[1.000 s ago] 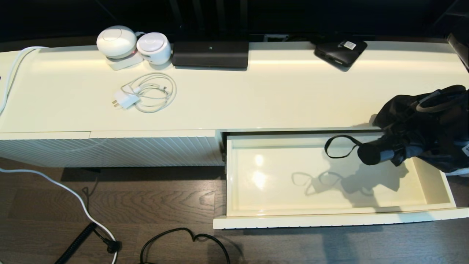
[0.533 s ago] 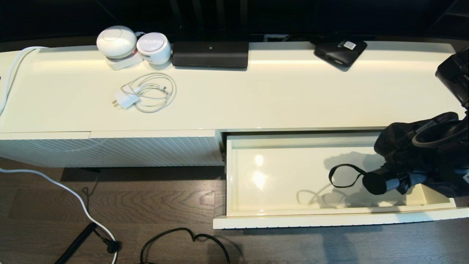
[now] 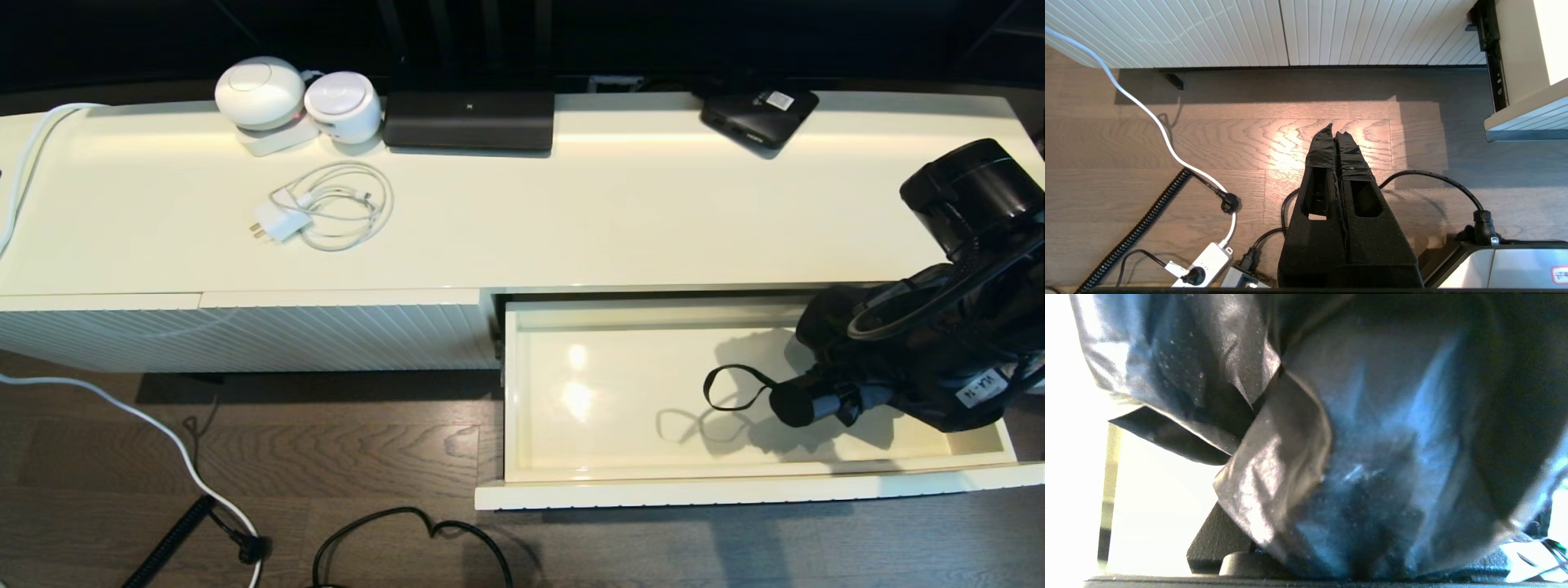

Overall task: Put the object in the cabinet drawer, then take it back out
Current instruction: Put the umbrella in the drawer

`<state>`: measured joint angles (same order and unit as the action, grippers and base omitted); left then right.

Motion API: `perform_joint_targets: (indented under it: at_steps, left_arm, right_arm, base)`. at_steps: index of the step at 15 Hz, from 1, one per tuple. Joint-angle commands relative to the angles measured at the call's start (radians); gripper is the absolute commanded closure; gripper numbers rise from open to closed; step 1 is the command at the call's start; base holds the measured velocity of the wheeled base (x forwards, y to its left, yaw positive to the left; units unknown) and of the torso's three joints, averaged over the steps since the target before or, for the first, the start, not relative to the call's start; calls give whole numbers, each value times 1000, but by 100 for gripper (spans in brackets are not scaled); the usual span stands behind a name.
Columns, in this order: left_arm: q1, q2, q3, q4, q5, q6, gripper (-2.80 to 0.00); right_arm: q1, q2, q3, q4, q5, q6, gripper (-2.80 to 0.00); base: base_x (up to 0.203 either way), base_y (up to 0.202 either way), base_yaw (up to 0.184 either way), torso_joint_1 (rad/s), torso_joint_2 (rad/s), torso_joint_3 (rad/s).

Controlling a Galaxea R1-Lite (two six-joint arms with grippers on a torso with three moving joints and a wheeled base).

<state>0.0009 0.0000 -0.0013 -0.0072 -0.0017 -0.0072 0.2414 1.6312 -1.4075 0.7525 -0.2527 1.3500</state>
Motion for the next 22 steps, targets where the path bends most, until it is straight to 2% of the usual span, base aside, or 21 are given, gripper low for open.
perform_joint_targets:
  at_steps: [1, 11, 16, 17, 22]
  left_arm:
    - [1, 0, 0, 0, 0, 0, 0]
    - [1, 0, 0, 0, 0, 0, 0]
    - [-1, 0, 0, 0, 0, 0, 0]
    - [0, 0, 0, 0, 0, 0, 0]
    - [1, 0, 0, 0, 0, 0, 0]
  right_arm:
    - [-10, 40, -1, -8, -2, 5, 0]
    - [-19, 116, -30, -98, -3, -9, 0]
    - [-11, 139, -48, -99, -5, -8, 0]
    - [-12, 139, -50, -99, -5, -9, -280]
    - [-13, 131, -65, -93, -7, -6, -280]
  base:
    - [0, 0, 0, 0, 0, 0]
    - [0, 0, 0, 0, 0, 0]
    - [0, 0, 0, 0, 0, 0]
    - [0, 0, 0, 0, 0, 0]
    - [0, 0, 0, 0, 0, 0]
